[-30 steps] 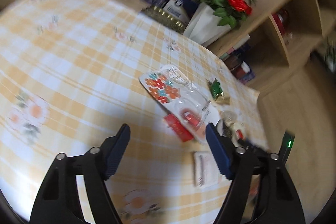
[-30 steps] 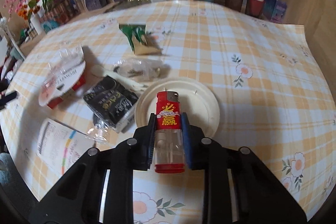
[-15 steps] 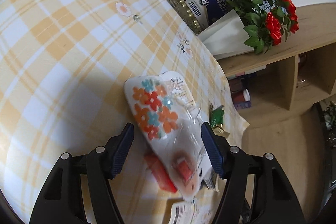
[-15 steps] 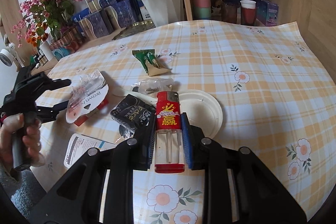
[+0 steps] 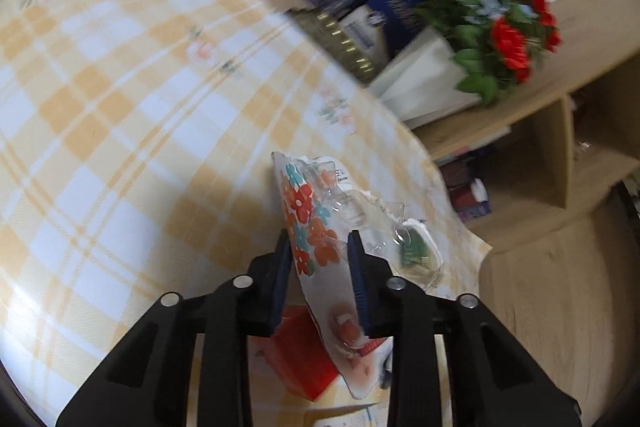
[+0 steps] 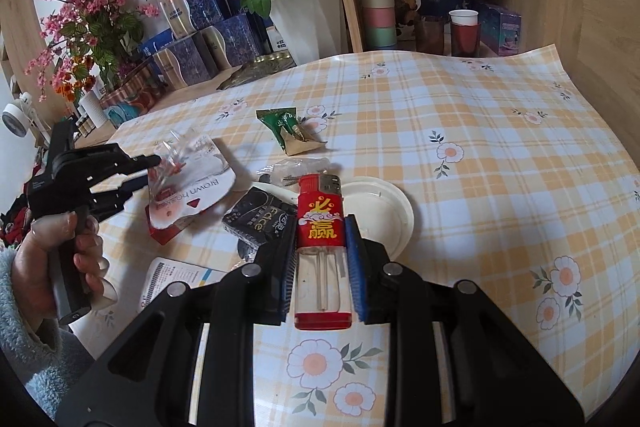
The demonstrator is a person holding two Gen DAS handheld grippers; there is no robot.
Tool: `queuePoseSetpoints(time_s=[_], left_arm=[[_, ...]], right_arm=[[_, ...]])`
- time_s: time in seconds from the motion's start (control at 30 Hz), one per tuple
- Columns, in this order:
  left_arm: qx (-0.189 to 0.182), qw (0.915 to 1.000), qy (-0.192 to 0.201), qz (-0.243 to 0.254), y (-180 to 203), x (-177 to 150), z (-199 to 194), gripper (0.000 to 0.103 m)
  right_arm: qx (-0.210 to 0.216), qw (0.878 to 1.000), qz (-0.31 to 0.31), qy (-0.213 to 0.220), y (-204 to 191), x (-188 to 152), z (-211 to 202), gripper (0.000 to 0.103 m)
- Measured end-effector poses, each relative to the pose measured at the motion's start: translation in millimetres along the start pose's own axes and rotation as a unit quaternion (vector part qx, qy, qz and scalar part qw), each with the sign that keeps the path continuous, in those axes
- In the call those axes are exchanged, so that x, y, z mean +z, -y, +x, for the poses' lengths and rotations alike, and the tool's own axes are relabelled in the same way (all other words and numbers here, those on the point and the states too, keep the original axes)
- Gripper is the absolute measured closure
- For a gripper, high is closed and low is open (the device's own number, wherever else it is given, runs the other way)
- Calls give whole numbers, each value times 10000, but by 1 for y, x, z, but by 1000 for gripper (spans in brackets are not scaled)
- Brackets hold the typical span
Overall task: Collect trash
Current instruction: 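Grasp the floral-printed clear plastic bag with the left tool, then carry the floral bag over the bin and open the left tool while the right tool carries the lighter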
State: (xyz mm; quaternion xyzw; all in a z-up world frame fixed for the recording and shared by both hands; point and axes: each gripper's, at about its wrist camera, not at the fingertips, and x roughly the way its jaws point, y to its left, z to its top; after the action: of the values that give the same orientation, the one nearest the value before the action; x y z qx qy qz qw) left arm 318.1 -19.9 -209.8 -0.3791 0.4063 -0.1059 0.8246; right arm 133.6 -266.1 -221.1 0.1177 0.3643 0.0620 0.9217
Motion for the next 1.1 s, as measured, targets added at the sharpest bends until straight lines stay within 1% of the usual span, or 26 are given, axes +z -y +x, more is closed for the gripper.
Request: queuePoseSetpoints(time_s=[0.07, 0.17, 0.27, 0.57, 0.67, 0.73, 0.87, 0.97, 1.1], left_arm=[[-122, 9996, 32, 252, 11, 4, -10, 79], [-158, 9982, 79, 574, 23, 7, -25, 81], [-163, 9970, 124, 740, 29, 8, -38, 82], [-273, 9918, 475, 1157, 46, 16, -90, 83], [-304, 9906, 496, 1238, 51, 17, -107, 83], [-385, 9883, 507, 1385, 57, 16, -124, 83], [-462, 9817, 546, 1768, 67, 6, -158, 83], [-484, 9770, 491, 2018, 68, -6, -182, 83], [-486, 9723, 380, 2257, 61, -34, -213, 83]], right_arm=[[8, 10000, -7, 25, -1, -1, -4, 77], [14, 10000, -9, 78, -4, -1, -9, 77], [55, 9999, 28, 134, -7, -1, -16, 77], [129, 9993, -33, 349, -25, -2, -45, 77], [144, 9990, -32, 431, -29, -2, -57, 77], [157, 9987, -19, 480, -33, -4, -67, 77], [161, 9984, -1, 550, -39, -9, -84, 77], [159, 9982, 8, 580, -44, -13, -97, 77], [171, 9980, 54, 609, -50, -24, -113, 77]])
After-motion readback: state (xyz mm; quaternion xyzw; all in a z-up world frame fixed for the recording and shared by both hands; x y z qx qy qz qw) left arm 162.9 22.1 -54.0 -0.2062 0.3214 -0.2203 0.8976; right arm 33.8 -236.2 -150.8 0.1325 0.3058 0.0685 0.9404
